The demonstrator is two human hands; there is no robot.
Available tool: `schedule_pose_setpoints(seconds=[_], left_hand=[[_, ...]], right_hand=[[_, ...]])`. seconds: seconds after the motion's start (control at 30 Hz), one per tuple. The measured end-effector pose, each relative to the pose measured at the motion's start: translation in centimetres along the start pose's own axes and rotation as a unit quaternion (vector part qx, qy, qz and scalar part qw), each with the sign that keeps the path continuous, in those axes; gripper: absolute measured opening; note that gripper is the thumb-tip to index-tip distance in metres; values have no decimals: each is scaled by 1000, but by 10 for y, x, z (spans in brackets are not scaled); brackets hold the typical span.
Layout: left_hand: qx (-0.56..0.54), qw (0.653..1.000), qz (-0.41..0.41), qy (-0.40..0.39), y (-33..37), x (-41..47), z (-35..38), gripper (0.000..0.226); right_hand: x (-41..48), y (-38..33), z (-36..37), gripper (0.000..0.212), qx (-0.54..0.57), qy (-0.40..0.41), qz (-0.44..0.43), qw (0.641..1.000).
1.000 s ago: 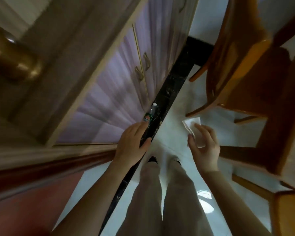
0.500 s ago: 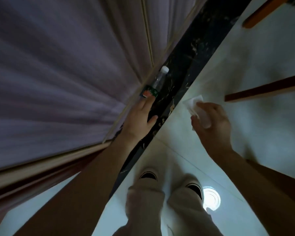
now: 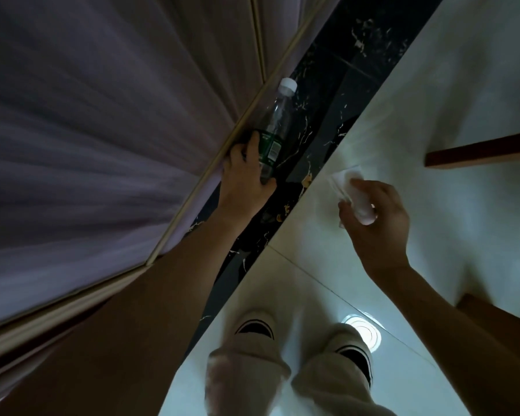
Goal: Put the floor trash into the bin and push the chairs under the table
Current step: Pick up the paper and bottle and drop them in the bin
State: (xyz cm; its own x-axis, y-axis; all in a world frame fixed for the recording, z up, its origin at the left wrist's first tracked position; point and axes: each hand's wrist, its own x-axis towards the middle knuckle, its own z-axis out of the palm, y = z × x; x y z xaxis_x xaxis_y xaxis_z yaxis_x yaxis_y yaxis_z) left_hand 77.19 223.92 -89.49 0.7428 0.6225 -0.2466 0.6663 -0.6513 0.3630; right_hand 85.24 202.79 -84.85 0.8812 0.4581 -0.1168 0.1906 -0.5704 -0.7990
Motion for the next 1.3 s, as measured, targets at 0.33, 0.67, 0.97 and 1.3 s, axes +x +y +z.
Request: schedule_pose_setpoints(seconds=[0.33, 0.67, 0.97, 1.3], left_hand=[[-109, 993, -36, 1, 25, -81, -81, 69], [-180, 983, 5, -40, 129, -230, -365, 65], [-248, 966, 52, 57, 243, -317, -632, 67], [-253, 939, 82, 218, 294, -398, -759, 65]], right_hand=[[-33, -83, -57, 34, -1, 32, 18, 999], [-117, -322, -251, 33, -36, 56, 11, 998], [-178, -534, -431, 37, -14, 97, -75, 992], [-193, -636, -519, 39, 27, 70, -229, 970]])
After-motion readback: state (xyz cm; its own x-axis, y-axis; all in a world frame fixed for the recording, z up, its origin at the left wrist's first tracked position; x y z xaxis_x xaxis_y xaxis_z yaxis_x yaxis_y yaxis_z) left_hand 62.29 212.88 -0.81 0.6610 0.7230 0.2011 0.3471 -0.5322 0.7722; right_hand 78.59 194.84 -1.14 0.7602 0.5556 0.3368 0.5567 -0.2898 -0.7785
